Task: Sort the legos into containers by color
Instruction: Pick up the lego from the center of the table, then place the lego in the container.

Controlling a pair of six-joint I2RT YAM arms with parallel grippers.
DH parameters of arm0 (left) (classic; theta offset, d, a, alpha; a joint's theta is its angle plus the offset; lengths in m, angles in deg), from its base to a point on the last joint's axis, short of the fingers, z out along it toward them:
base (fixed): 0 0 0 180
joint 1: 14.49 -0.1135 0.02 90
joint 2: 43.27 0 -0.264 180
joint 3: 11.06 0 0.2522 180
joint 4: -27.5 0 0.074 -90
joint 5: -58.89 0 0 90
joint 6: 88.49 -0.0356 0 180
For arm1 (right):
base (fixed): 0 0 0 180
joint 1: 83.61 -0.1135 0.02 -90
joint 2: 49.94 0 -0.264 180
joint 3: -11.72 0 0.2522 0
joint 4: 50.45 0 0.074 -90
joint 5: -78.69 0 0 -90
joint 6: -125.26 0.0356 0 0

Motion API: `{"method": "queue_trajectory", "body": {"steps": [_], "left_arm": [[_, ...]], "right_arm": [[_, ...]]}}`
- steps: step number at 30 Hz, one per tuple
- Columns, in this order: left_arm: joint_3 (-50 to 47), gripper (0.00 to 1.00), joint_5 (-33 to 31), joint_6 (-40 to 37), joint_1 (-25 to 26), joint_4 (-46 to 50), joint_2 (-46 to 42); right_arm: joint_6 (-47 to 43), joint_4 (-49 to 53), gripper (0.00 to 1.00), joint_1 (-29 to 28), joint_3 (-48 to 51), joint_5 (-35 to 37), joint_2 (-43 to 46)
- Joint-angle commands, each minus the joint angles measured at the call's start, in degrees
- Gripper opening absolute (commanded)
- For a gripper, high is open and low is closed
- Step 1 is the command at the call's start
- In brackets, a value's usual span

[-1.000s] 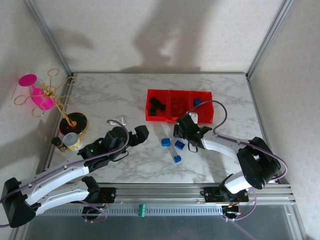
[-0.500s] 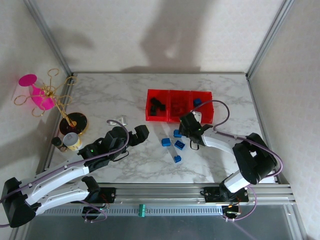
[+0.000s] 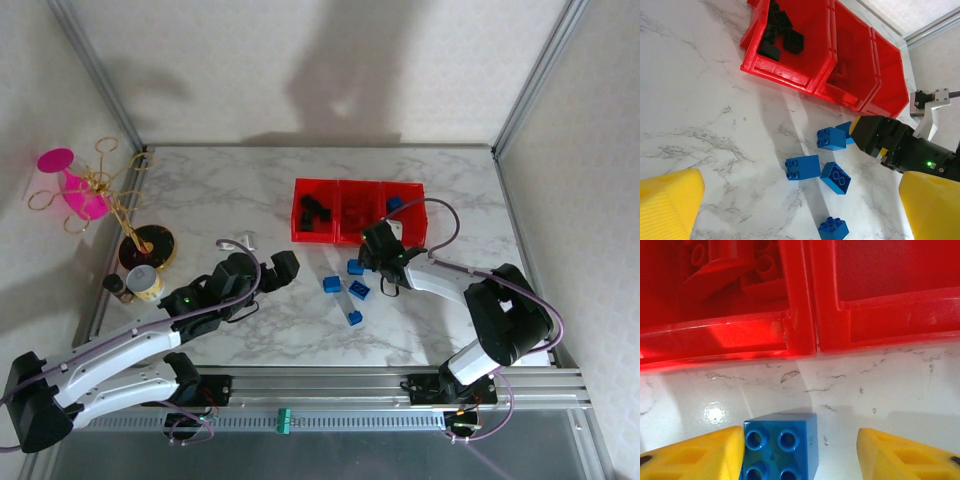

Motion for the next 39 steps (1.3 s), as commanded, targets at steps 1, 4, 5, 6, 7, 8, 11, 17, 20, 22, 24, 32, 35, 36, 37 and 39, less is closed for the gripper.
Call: {"method": "queue_trajectory", "body": {"steps": [1,4,5,6,7,8,11,17,20,22,24,32,35,36,37,39], "left_arm": [[0.39,1.00,0.06,-0.56,-0.33,-0.82,0.37],[0.97,1.00,-0.17,-0.90,-0.33,-0.48,0.72],[1.19,0.99,-0.28,-0.98,-0.33,-0.27,0.71],[1.28,1.00,-0.29,-1.12,-0.33,-0.35,0.71],[1.35,1.00,-0.36,-1.26,-0.33,-0.31,0.75],[1.44,1.00,-0.37,-1.32,-0.33,-0.22,0.77],[1.66,1.00,-0.46,-1.44,-0.33,0.36,0.64],[1.37,1.00,-0.09,-1.43,-0.33,-0.09,1.01],[1.76,1.00,0.24,-1.61,-0.33,-0.40,1.72],[2.16,1.00,0.36,-1.64,-0.33,-0.38,2.18],[2.32,1.00,0.76,-1.86,-0.33,-0.71,2.48],[3.76,1.00,1.89,-2.52,-0.36,-2.59,4.80],[5.48,1.00,2.25,-3.17,-0.37,-3.06,6.49],[6.09,1.00,2.26,-3.44,-0.41,-3.09,7.03],[6.71,1.00,2.35,-3.69,-0.36,-3.40,7.75],[7.61,1.00,2.68,-4.22,-0.42,-3.99,8.88]], "right_arm": [[-1.10,-0.73,0.62,0.22,-0.21,-2.03,0.48],[-0.92,-0.58,0.64,0.22,-1.11,-2.22,-0.43],[-1.05,-0.26,0.64,0.22,-1.62,-1.92,-1.16],[-1.17,-0.08,0.63,0.22,-1.95,-1.60,-1.87],[-1.27,-0.21,0.63,0.22,-2.13,-1.50,-2.42],[-1.36,-0.49,0.62,0.22,-2.14,-1.45,-2.81],[-1.36,-0.53,0.57,0.18,-2.40,-1.16,-3.51],[-2.31,-0.32,0.45,0.26,-1.88,-0.49,-2.09],[-2.25,0.04,0.39,0.39,-1.61,-0.77,-0.91],[-2.15,0.58,0.35,0.40,-1.55,-1.16,0.27],[-2.07,0.23,0.34,0.48,-0.69,-1.98,2.46],[-2.40,4.07,0.34,2.37,-3.12,-0.57,9.16],[-2.12,4.89,0.35,4.47,-5.40,0.81,9.40],[-1.82,5.41,0.34,5.04,-6.36,1.83,9.08],[-1.95,5.43,0.34,5.41,-7.53,2.99,8.49],[-2.23,5.06,0.35,5.94,-9.78,5.81,7.13]]}}
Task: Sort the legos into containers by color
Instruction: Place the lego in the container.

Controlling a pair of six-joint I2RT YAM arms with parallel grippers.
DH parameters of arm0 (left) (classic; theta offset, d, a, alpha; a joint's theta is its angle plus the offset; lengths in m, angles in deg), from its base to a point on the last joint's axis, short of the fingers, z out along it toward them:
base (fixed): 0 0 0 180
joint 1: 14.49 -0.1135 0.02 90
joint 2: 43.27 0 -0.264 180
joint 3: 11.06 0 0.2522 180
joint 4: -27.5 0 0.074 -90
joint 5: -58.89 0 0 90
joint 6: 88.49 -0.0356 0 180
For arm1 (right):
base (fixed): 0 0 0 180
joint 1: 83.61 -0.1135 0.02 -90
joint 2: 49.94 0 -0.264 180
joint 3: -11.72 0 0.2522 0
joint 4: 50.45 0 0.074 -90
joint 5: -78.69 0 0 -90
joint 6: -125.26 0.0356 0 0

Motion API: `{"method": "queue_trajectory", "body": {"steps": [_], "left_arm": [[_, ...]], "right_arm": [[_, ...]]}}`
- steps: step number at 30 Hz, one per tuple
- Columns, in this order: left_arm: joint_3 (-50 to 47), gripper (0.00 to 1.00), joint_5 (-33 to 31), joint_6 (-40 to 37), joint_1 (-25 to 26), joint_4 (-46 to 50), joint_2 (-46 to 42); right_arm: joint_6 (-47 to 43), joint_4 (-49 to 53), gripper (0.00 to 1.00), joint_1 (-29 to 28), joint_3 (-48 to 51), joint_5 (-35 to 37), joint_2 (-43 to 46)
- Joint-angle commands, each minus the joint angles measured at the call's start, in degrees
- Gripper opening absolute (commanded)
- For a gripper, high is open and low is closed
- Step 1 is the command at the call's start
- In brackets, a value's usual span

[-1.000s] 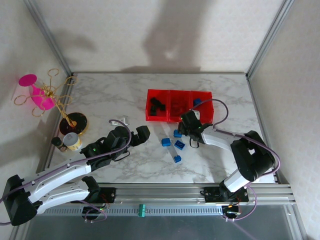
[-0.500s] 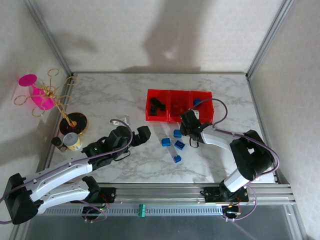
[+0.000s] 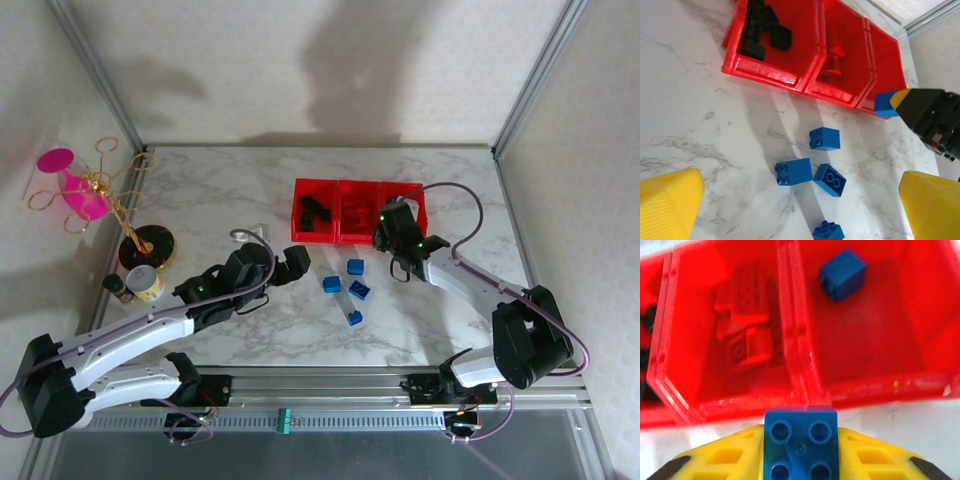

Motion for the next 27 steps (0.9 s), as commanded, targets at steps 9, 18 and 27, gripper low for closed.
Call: {"method": "queue_trajectory", "body": {"steps": [9,18,27], "left_arm": [[5.05,0.99,1.87,-2.29,-0.42,-4.22,4.83],[6.37,1.00,1.24,-3.13,-0.42,-3.17,5.63],[7.25,0.99,1.65,-3.65,-0.59,-2.55,5.45]], "right_arm": [[-1.74,-1.77,0.35,7.48,-13.50,6.48,-11.63],[-2.91,-2.68,0.40,11.55,-21.68,5.63,-22.26],[-3.27,-1.44,0.52,12.24,-24.17,3.79,-23.28]]}}
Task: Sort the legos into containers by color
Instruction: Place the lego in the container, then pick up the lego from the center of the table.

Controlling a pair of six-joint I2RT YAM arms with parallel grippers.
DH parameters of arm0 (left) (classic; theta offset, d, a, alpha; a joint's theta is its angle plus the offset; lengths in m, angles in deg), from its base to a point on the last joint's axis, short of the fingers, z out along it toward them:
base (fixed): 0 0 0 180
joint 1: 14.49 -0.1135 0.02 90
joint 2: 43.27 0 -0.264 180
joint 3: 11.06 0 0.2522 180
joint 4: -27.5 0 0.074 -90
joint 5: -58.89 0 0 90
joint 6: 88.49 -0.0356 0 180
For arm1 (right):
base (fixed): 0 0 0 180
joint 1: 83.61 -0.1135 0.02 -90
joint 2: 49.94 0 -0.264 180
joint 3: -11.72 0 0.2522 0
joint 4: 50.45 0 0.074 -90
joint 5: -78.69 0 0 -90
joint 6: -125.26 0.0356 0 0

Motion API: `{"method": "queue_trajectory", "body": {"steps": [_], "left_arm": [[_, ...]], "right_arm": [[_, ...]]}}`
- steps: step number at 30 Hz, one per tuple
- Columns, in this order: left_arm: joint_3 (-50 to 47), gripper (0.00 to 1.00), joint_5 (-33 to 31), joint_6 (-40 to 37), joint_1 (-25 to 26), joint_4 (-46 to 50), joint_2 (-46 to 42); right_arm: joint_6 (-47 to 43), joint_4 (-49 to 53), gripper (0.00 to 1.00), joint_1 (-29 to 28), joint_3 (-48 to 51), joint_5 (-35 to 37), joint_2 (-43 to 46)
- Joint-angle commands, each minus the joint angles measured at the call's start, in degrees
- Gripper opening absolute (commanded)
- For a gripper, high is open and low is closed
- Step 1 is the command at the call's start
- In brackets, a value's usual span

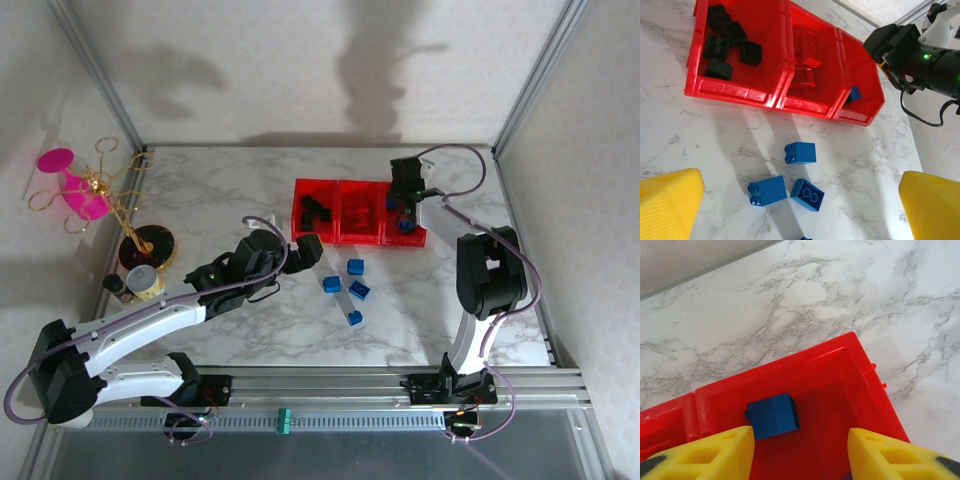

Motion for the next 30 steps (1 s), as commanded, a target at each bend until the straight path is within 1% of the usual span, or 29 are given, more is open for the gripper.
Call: {"method": "queue_trajectory", "body": {"steps": [1,6,9,13,15,17,19,22,23,27,30], "left_arm": [[1.72,1.00,0.27,-1.09,-0.48,0.32,-0.25],[1.69,1.00,-0.29,-0.99,-0.57,1.57,-1.75],[0.46,1.00,-0.62,-0.74,-0.57,1.90,-3.63],[-1.27,1.00,-1.89,-0.13,-0.66,3.88,-6.77],[-2.59,1.00,-2.26,0.10,-0.66,4.47,-8.46],[-3.87,1.00,-2.69,0.51,-0.75,5.43,-10.01],[-4.83,1.00,-3.10,1.24,-0.70,6.26,-11.24],[-6.81,1.00,-3.24,2.02,-0.75,6.23,-12.95],[-7.30,1.00,-3.52,2.30,-0.77,6.19,-13.39],[-8.39,1.00,-4.03,3.41,-0.83,6.46,-14.21],[-9.26,1.00,-4.55,3.92,-0.83,6.29,-14.52]], "right_arm": [[-0.35,-0.12,0.53,-0.19,0.16,-1.32,2.71],[-0.91,0.57,0.58,-2.93,3.23,-3.99,7.43],[-0.89,0.59,0.61,-6.11,6.77,-3.52,11.42],[-0.38,1.75,0.63,-10.40,11.26,-5.01,16.26],[-0.02,2.74,0.65,-13.30,13.41,-3.41,18.29],[1.05,3.17,0.66,-15.65,16.14,-3.95,20.31],[2.47,3.72,0.67,-17.72,18.42,-5.21,21.33],[5.11,5.66,0.69,-21.66,20.90,-2.23,21.75],[6.22,6.16,0.70,-23.95,21.76,-1.16,21.71],[9.43,6.22,0.73,-27.06,24.12,0.07,20.41],[10.97,4.86,0.76,-27.94,25.47,0.03,18.68]]}}
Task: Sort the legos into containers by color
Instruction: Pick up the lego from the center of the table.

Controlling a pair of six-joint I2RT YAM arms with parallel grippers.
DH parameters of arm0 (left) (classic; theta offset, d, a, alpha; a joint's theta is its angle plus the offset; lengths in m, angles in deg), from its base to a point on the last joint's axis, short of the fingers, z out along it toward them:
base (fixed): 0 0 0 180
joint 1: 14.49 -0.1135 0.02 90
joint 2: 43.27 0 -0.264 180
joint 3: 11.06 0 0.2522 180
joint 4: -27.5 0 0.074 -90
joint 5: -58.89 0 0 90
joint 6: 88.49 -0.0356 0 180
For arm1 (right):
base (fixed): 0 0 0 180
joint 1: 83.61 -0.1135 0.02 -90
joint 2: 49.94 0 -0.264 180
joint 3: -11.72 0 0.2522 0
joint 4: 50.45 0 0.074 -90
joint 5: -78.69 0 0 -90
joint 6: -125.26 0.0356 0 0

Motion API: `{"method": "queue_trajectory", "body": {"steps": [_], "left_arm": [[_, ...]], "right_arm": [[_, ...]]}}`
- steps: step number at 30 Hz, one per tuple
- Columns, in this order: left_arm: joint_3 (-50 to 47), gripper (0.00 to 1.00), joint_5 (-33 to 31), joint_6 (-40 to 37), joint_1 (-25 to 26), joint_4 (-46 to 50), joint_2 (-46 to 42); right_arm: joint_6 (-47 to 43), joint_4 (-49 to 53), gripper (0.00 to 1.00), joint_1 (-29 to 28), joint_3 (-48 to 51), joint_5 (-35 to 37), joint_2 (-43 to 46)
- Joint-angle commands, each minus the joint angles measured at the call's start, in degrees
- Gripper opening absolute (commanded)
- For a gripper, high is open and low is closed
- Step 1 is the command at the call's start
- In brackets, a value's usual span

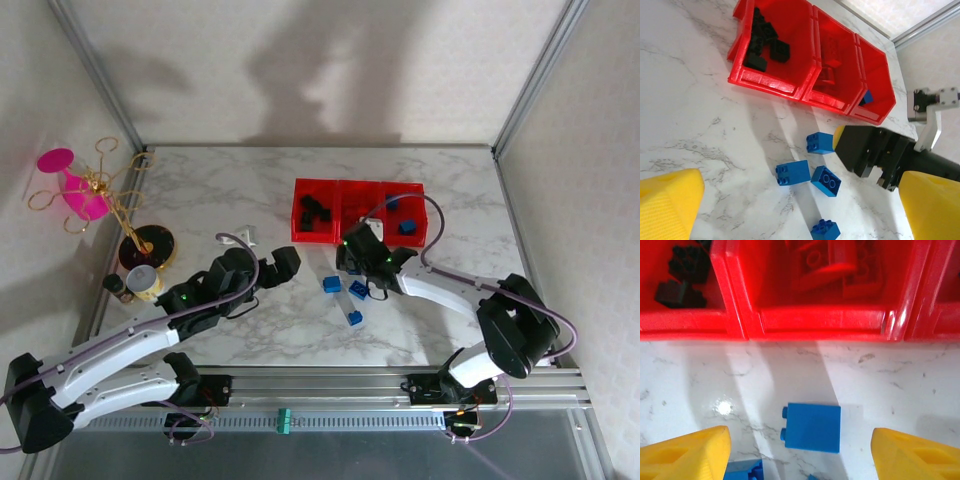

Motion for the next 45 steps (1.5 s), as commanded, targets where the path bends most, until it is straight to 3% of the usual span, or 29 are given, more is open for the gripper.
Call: {"method": "queue_trajectory", "body": {"steps": [1,9,22,29,33,40,45], "left_arm": [[-0.90,1.00,-1.94,1.25,-0.57,0.91,-0.94],[-1.01,1.00,-2.22,1.87,-0.53,1.53,-1.57],[-0.40,1.00,-2.39,1.19,-0.57,1.96,-1.38],[0.09,1.00,-2.09,0.75,-0.55,1.99,-1.15],[0.09,1.00,-1.34,0.40,-0.57,0.72,-0.53],[2.11,1.00,0.02,-0.95,-0.57,-0.28,3.07],[3.70,1.00,0.57,-1.92,-0.57,-1.63,5.70]], "right_arm": [[3.53,-0.58,0.77,-0.53,1.37,1.87,-2.06],[2.62,-2.87,0.78,-0.67,-0.49,2.14,-8.02],[1.77,-3.90,0.52,-0.60,-2.89,2.65,-13.23],[1.77,-3.08,0.40,-0.56,-2.23,2.98,-10.17],[1.36,-2.19,0.38,-0.20,-2.15,3.59,-6.71],[-1.94,0.27,0.39,4.78,-4.48,5.03,-0.98],[-3.82,0.06,0.40,12.18,-6.57,4.11,0.92]]}}
